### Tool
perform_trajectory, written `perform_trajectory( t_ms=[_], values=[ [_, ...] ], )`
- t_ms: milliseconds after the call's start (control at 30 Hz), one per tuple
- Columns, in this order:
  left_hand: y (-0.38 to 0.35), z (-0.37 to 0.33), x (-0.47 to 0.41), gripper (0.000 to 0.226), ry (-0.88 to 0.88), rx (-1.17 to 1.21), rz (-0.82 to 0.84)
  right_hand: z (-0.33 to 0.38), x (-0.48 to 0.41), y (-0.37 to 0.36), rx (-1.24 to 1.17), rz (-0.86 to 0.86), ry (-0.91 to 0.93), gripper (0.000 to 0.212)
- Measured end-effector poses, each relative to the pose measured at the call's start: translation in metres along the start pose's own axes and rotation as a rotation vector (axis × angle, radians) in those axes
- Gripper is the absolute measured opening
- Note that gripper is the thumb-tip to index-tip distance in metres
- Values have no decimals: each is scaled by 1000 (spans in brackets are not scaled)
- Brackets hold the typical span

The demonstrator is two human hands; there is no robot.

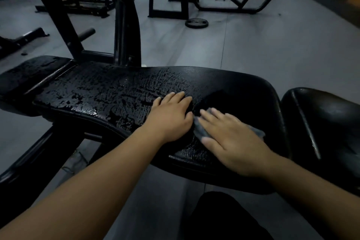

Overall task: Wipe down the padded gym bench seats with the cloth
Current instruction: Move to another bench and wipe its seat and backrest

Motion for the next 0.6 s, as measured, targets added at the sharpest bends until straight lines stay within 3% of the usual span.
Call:
perform_trajectory(
  t_ms=[67, 200, 367, 600],
  values=[
    [3, 0, -9, 56, -3, -11, 12, -33, -5, 6, -3, 9, -44, 73],
    [4, -11, -19, 57, -23, -12, 11, -85, -76, 8, 100, -75, -361, 61],
    [-1, -19, -24, 57, -47, 5, -42, -59, -61, 3, 45, -48, -131, 59],
    [1, -18, -22, 59, -57, 13, -67, -115, -139, 11, 101, -71, -391, 57]
  ],
)
Point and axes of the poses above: each hand's wrist, its own x-axis away from the middle knuckle, its own y-axis out of the back of the hand, z = x × y, the point moved 2 cm from there along -x, towards the middle knuckle, and after that the axes turned 5 degrees about -z, right-handed, at the moved point
